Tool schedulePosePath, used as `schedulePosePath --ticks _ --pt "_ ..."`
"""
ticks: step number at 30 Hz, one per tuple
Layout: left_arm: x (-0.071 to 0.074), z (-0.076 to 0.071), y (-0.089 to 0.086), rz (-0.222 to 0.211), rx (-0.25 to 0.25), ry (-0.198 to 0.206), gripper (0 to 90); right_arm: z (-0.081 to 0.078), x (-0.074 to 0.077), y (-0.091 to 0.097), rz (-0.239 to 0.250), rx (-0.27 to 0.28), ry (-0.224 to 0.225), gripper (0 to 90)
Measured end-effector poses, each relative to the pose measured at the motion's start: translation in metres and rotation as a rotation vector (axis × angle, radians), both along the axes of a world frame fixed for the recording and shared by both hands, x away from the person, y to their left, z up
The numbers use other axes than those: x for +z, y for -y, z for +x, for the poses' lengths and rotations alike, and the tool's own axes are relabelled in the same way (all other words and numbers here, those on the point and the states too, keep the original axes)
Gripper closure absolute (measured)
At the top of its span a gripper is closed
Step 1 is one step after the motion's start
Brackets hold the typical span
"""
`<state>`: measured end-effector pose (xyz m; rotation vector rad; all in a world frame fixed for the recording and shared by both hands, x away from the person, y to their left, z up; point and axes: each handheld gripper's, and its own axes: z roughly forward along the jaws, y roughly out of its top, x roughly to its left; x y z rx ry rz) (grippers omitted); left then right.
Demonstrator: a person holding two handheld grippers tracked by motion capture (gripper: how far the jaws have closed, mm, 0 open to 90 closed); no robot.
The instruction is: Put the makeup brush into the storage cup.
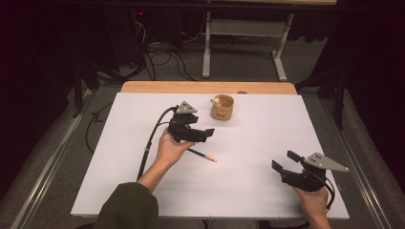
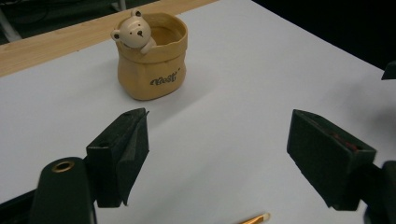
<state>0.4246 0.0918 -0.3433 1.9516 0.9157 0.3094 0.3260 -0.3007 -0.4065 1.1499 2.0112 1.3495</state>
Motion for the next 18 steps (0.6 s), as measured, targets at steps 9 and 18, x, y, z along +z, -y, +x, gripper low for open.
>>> schedulePosePath --ticks 9,18 --pt "0.0041 0.0007 0.0035 0.095 -0.023 -0.020 20.8 -0.0003 0.0007 -0.0003 0.003 -0.001 0.004 26.8" --pt "0.0045 0.0028 0.0053 0.161 -0.043 -0.057 20.9 -0.0001 0.0003 0.0010 0.004 -0.001 -0.002 26.8"
